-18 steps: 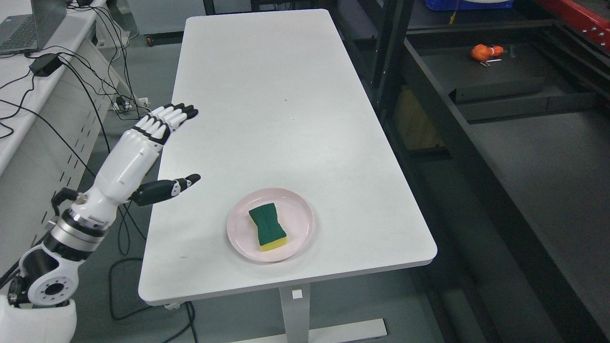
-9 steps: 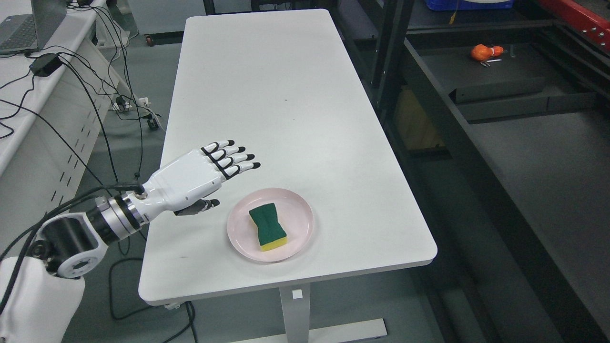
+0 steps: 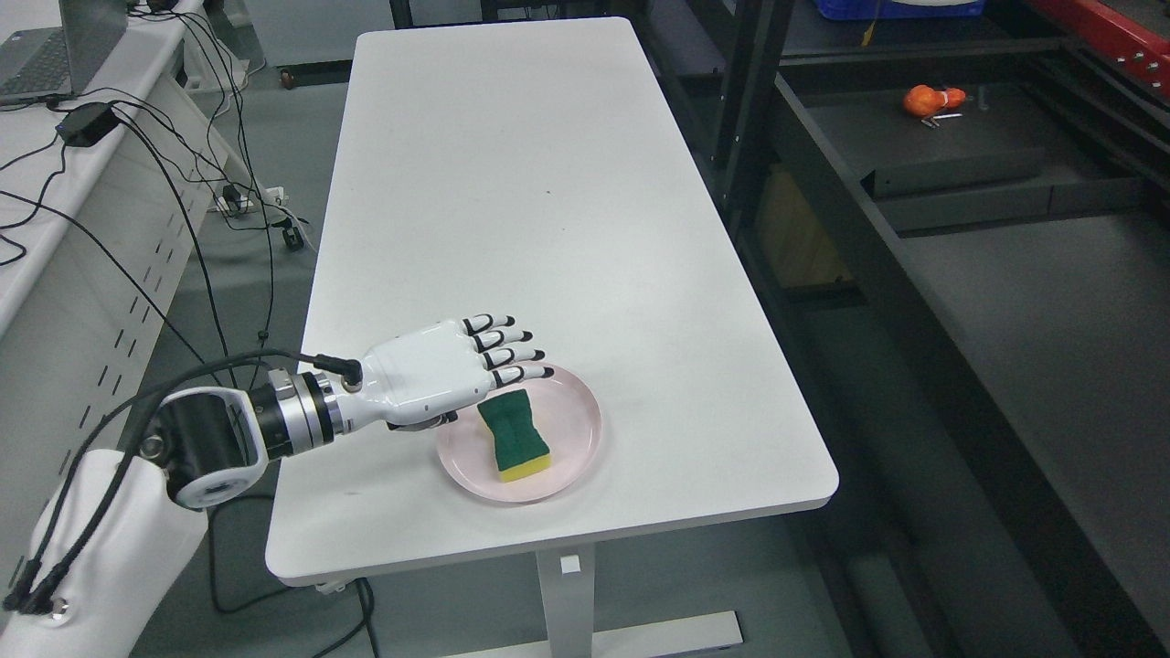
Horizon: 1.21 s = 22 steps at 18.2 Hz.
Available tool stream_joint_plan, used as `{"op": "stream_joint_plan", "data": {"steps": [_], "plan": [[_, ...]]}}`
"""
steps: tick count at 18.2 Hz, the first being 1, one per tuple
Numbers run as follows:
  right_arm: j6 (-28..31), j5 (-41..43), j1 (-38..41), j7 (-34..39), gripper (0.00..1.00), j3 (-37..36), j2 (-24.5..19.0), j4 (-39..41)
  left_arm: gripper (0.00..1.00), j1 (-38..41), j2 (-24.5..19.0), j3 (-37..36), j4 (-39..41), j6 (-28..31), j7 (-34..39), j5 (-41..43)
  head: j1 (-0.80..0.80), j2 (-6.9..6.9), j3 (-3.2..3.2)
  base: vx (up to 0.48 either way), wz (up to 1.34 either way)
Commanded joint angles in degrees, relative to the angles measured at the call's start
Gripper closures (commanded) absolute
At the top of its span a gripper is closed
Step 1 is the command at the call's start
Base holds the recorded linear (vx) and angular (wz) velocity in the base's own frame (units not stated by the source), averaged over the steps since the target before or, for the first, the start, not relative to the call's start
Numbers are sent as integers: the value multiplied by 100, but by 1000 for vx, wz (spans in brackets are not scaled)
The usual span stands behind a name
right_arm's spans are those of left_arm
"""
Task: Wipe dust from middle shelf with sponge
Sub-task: 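Reach the left hand over the pink plate toward the green sponge, then close the left hand fingers around the green-and-yellow sponge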
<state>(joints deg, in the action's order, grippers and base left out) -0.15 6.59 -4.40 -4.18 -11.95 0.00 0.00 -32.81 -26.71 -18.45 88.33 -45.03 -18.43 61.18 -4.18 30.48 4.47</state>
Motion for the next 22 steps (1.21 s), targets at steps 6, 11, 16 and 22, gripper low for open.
{"op": "stream_joint_plan", "data": {"steps": [6,11,16,22], "plan": [[420,0,0,5,0,0,100,100,8,-314,-9,-1442,-738,3,-11,412,0,0,0,0,0],[420,0,0,5,0,0,100,100,10,-533,35,-1433,-808,3,-108,412,0,0,0,0,0],[420,0,0,5,0,0,100,100,18,-613,96,-1380,-834,3,-468,412,0,0,0,0,0],[420,0,0,5,0,0,100,100,31,-718,184,-1381,-931,3,-714,377,0,0,0,0,0]]}}
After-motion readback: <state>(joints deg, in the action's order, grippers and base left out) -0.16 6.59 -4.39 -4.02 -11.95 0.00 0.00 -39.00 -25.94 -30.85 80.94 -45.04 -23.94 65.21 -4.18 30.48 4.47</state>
